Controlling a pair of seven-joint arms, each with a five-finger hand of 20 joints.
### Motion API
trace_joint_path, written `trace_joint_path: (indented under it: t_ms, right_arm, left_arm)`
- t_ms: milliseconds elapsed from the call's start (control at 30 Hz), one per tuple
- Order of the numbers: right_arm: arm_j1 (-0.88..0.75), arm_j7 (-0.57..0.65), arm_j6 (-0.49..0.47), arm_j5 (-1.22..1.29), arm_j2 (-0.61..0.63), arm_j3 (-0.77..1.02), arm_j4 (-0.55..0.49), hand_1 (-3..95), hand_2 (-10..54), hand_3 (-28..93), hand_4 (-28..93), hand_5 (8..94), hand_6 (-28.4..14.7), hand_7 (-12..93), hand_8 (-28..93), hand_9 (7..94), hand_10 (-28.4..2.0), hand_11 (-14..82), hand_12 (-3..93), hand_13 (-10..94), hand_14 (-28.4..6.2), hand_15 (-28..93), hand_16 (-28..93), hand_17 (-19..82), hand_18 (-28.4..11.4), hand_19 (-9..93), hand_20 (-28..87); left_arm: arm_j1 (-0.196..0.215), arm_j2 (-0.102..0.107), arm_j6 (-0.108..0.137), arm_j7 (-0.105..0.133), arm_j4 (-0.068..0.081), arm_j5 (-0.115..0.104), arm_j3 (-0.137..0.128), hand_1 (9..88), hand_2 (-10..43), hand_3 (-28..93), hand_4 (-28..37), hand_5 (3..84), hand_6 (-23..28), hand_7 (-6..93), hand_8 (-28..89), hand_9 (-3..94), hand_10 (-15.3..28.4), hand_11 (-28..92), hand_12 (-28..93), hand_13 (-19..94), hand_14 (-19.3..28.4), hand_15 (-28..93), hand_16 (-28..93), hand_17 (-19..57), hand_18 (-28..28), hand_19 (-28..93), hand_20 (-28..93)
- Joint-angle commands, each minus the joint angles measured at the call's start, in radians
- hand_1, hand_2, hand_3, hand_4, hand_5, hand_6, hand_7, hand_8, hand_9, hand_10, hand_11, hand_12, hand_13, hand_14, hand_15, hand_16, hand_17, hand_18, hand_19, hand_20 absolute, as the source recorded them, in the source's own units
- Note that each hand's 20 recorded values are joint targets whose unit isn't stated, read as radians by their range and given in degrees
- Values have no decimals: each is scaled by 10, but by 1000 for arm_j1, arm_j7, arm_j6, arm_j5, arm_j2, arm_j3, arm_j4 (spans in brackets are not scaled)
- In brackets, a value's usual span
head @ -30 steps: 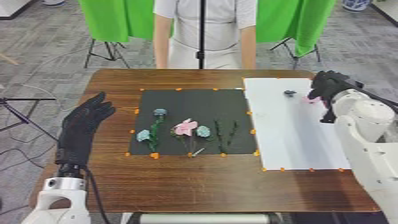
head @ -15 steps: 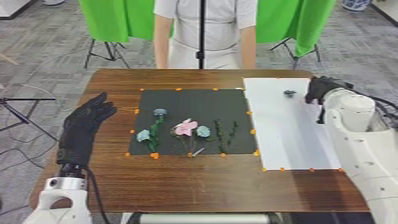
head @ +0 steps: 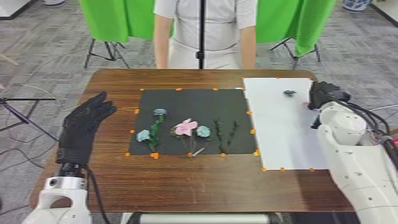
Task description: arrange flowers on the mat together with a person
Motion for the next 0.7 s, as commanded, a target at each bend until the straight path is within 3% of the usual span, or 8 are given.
trace_joint_path:
  t_ms: [33, 367, 533, 700]
  right_arm:
    - [-52, -5, 63, 87, 13, -26, 1, 920, -95, -283, 529, 802, -30, 206, 184, 937, -89, 153, 326, 937, -15, 528, 164, 770, -49, 802, 358]
    - [-63, 83, 81, 372, 149, -112, -336, 912, -95, -283, 578, 814, -29, 202, 197, 937, -92, 185, 311, 937, -14, 549, 154, 776, -51, 814, 357]
    - [-88, 91, 46, 460, 135, -131, -489, 914, -95, -283, 574, 815, -29, 200, 200, 937, -94, 188, 313, 937, -14, 552, 154, 778, -50, 816, 356]
    - [-98, 89, 16, 544, 91, -190, -567, 915, -95, -283, 575, 816, -29, 199, 203, 937, -94, 196, 318, 937, -13, 554, 154, 778, -49, 819, 355]
  left_arm:
    - [13, -5, 1, 2, 2, -5, -4, 253, 3, 641, -188, 432, 32, 129, -52, 416, 127, 170, 163, 338, 171, 183, 49, 40, 145, 87, 198]
    - [18, -4, 2, -3, -3, -5, -11, 253, 2, 643, -189, 431, 31, 127, -52, 416, 127, 171, 164, 337, 172, 183, 50, 39, 145, 87, 198]
    - [16, -4, -1, -6, -5, -2, -12, 253, 3, 642, -189, 430, 31, 126, -52, 416, 127, 171, 164, 337, 172, 184, 50, 39, 145, 87, 198]
    - [-1, 6, -16, -19, 4, -2, -9, 253, 3, 641, -189, 429, 31, 127, -52, 415, 127, 171, 163, 338, 172, 184, 50, 40, 145, 87, 198]
